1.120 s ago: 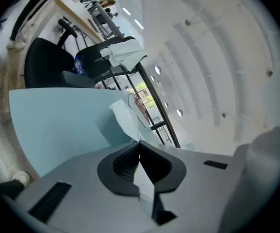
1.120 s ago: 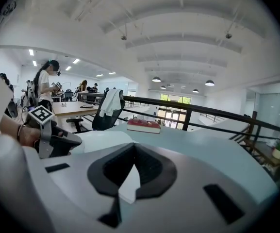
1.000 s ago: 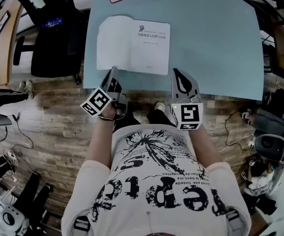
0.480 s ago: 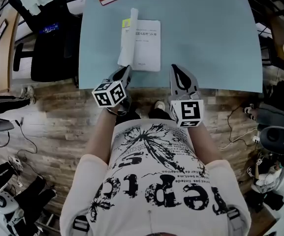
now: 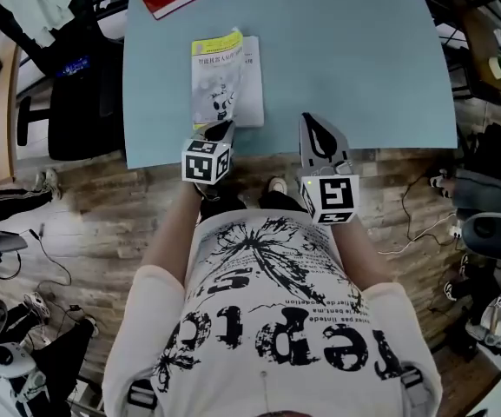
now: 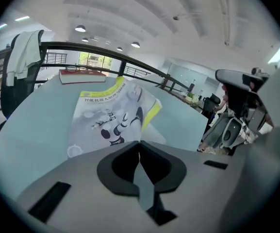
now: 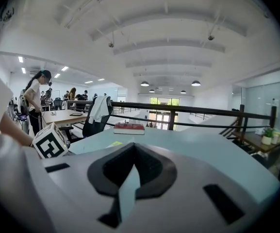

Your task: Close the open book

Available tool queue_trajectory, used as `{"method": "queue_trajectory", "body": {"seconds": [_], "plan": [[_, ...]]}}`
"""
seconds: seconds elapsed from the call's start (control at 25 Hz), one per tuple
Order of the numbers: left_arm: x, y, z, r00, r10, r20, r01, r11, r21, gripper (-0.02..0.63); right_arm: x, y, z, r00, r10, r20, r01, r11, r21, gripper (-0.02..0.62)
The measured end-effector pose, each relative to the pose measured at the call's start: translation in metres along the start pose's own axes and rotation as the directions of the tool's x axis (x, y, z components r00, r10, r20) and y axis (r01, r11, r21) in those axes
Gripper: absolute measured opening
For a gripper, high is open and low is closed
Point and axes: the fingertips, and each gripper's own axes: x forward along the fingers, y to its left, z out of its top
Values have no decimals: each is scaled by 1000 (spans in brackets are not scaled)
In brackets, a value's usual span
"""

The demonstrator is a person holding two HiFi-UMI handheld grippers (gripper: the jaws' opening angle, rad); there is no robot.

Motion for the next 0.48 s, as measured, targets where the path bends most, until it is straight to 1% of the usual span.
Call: {"method": "queue_trajectory", "body": {"seconds": [0.16, 0.28, 0.4, 0.48], "plan": [[13, -2, -11, 997, 29, -78, -23, 997, 74, 21, -6, -16, -3, 1000, -25, -6, 25, 999, 39, 10], [17, -3, -14, 992, 55, -111, -39, 990, 135, 21, -7, -24, -3, 999, -41, -9, 41, 998, 46, 10], [18, -5, -14, 990, 51, -135, -31, 989, 145, 28, -5, -28, -3, 999, -50, -20, 51, 997, 63, 11], [20, -7, -15, 985, 39, -169, -13, 989, 147, 51, -2, -28, -4, 999, -49, -23, 50, 996, 68, 11]]}}
